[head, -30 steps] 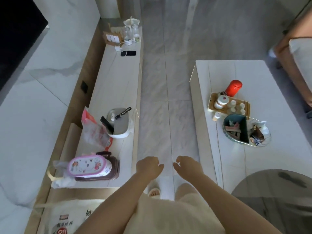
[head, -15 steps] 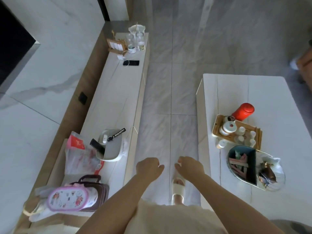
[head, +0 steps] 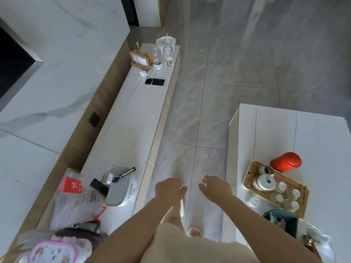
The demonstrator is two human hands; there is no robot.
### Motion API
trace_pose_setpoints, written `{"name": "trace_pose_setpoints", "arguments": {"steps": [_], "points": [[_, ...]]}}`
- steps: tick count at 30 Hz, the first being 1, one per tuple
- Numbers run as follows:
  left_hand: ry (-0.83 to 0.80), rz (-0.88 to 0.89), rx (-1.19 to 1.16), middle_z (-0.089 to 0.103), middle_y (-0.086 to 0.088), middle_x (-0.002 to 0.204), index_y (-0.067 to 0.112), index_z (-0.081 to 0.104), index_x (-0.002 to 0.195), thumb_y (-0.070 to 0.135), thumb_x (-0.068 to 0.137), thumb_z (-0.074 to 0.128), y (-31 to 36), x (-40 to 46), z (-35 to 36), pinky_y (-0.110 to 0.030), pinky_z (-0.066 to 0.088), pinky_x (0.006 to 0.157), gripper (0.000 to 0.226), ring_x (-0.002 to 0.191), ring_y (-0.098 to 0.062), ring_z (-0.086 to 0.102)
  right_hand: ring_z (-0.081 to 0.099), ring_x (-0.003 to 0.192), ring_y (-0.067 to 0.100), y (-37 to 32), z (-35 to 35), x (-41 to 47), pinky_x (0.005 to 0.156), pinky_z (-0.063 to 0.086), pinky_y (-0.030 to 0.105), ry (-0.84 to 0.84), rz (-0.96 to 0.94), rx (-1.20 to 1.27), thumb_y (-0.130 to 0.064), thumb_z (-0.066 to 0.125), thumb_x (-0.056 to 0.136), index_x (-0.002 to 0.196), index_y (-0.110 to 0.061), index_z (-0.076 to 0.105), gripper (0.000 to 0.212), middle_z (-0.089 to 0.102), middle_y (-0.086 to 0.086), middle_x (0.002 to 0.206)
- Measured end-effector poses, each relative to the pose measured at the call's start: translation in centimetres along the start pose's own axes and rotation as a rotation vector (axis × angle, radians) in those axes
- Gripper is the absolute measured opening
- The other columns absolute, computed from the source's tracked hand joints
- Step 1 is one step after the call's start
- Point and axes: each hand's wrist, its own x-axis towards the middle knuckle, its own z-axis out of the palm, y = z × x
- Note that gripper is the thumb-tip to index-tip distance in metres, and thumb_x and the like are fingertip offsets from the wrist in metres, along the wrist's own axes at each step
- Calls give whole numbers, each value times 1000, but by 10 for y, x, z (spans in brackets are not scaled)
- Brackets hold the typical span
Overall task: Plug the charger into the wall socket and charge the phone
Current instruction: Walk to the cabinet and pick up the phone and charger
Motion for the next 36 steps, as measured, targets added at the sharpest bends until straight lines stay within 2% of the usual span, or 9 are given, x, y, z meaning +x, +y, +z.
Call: {"name": "trace_pose_setpoints", "arguments": {"steps": [7, 16, 20, 23, 26, 28, 30, 34, 36], "points": [[-45, 49, 26, 69, 0, 108, 17, 65, 110, 48, 93, 38, 1, 93, -61, -31, 49, 87, 45, 101, -18, 65, 63, 100, 21, -14, -54, 79, 87, 49, 33, 7, 46, 31, -37, 39, 94, 112, -13, 61, 36, 67, 5, 109], [-50, 78, 118, 68, -3, 105, 14, 64, 104, 37, 95, 35, 4, 195, -134, -29, 45, 77, 38, 96, -21, 65, 62, 100, 21, -25, -116, 166, 85, 47, 31, -22, 113, 77, -38, 39, 94, 110, -14, 61, 36, 66, 3, 107], [-69, 38, 95, 68, -2, 108, 14, 64, 106, 40, 95, 35, 16, 235, -151, -30, 47, 81, 41, 98, -21, 65, 57, 84, 20, -15, -145, 215, 81, 49, 32, -41, 112, 76, -36, 40, 91, 86, -17, 58, 27, 56, 1, 84], [-57, -11, 59, 66, -2, 114, 15, 64, 109, 40, 94, 35, 30, 270, -166, -30, 47, 85, 41, 104, -20, 63, 49, 80, 21, -5, -172, 254, 74, 44, 33, -81, 84, 55, -36, 38, 93, 98, -16, 59, 30, 50, 1, 80], [-51, -74, 23, 62, 0, 123, 18, 61, 117, 43, 95, 35, 50, 301, -185, -31, 45, 93, 43, 114, -19, 60, 56, 86, 25, 11, -202, 290, 76, 43, 35, -114, 12, -8, -36, 36, 93, 102, -15, 58, 32, 39, -5, 68], [-55, -110, 25, 61, 0, 126, 19, 60, 120, 44, 96, 34, 65, 321, -197, -31, 44, 95, 44, 116, -19, 59, 61, 99, 24, 25, -221, 313, 82, 45, 33, -117, -39, -32, -35, 37, 93, 89, -16, 57, 28, 44, -2, 75], [-34, -151, -2, 62, 1, 125, 20, 60, 120, 45, 95, 34, 81, 341, -209, -30, 45, 94, 43, 115, -18, 59, 61, 102, 22, 36, -246, 334, 80, 42, 30, -103, -36, -3, -34, 39, 93, 76, -18, 50, 26, 52, 2, 85], [6, -180, -87, 63, 2, 123, 21, 61, 119, 44, 96, 35, 111, 377, -232, -27, 44, 94, 41, 116, -16, 58, 60, 109, 25, 53, -292, 382, 88, 45, 31, -64, -61, -66, -35, 39, 94, 107, -11, 60, 35, 65, 9, 112], [3, -193, -103, 63, 2, 123, 21, 61, 119, 44, 96, 35, 121, 390, -243, -27, 44, 95, 41, 116, -16, 58, 60, 108, 25, 56, -309, 401, 88, 45, 31, -82, -66, -97, -34, 38, 94, 110, -11, 60, 36, 65, 9, 115]]}}
